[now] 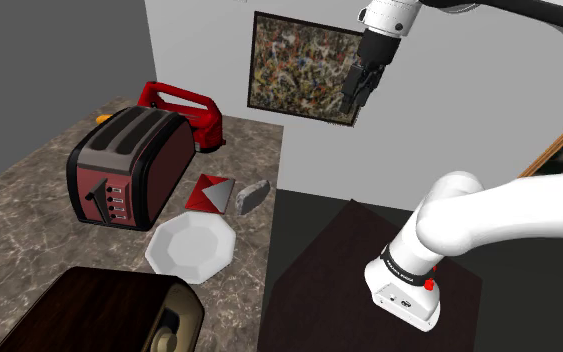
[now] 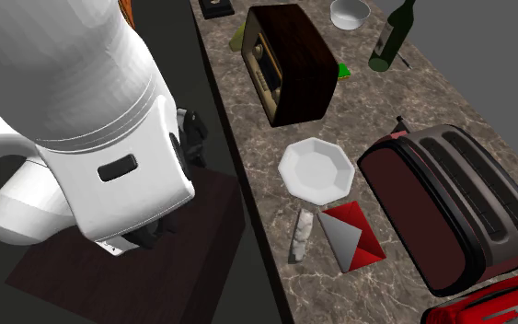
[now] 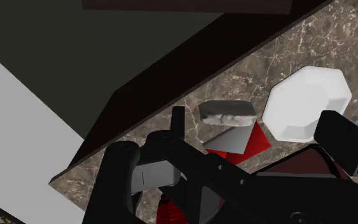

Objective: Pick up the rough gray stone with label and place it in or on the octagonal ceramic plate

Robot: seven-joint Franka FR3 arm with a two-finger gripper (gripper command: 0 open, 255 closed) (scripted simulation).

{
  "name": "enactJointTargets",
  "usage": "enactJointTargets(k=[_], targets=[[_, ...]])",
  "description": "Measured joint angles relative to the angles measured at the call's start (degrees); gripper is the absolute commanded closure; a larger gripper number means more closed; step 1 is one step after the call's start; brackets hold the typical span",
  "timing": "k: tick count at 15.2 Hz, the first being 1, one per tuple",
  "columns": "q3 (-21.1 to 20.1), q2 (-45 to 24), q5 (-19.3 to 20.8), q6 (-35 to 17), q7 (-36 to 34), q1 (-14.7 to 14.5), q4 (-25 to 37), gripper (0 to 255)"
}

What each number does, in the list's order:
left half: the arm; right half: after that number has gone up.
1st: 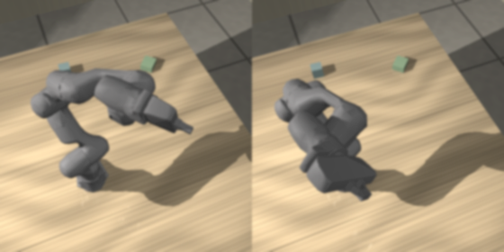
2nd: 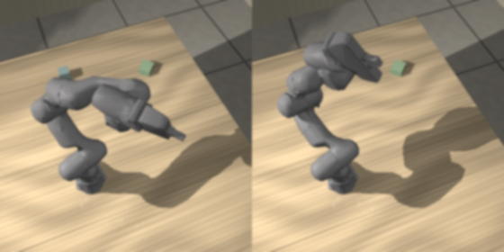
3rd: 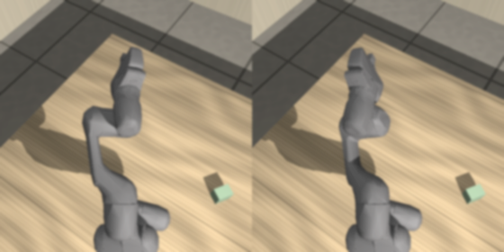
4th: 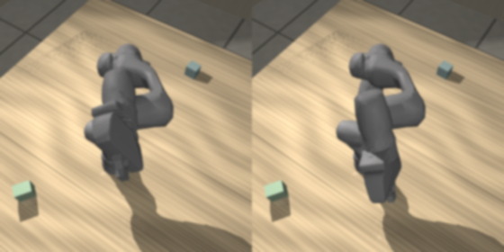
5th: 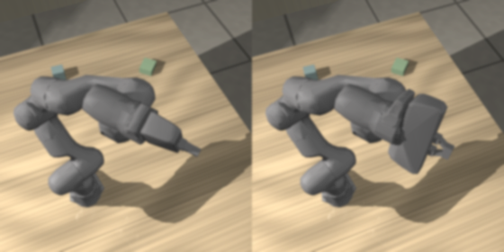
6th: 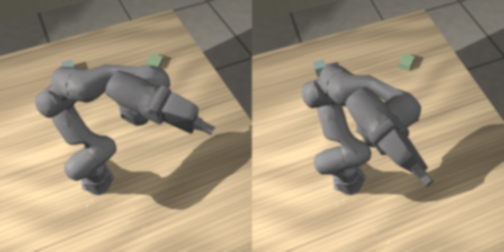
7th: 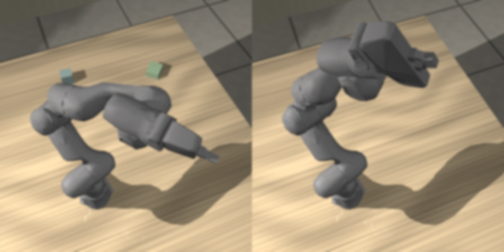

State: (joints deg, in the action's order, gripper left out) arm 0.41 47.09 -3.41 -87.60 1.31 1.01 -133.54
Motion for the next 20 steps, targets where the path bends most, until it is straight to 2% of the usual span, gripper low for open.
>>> enactJointTargets(k=[3, 9, 15, 20], targets=[[0.99, -0.64, 0.54, -2.31, 3.18, -0.96, -1.47, 0], [5.94, -4.53, 2.79, -14.97, 18.96, -5.4, -9.11, 0], [10.55, -13.53, 3.3, -28.69, 35.1, -10.91, -12.74, 0], [14.14, -22.83, 1.68, -39.4, 49.19, -16.2, -13.55, 0]])
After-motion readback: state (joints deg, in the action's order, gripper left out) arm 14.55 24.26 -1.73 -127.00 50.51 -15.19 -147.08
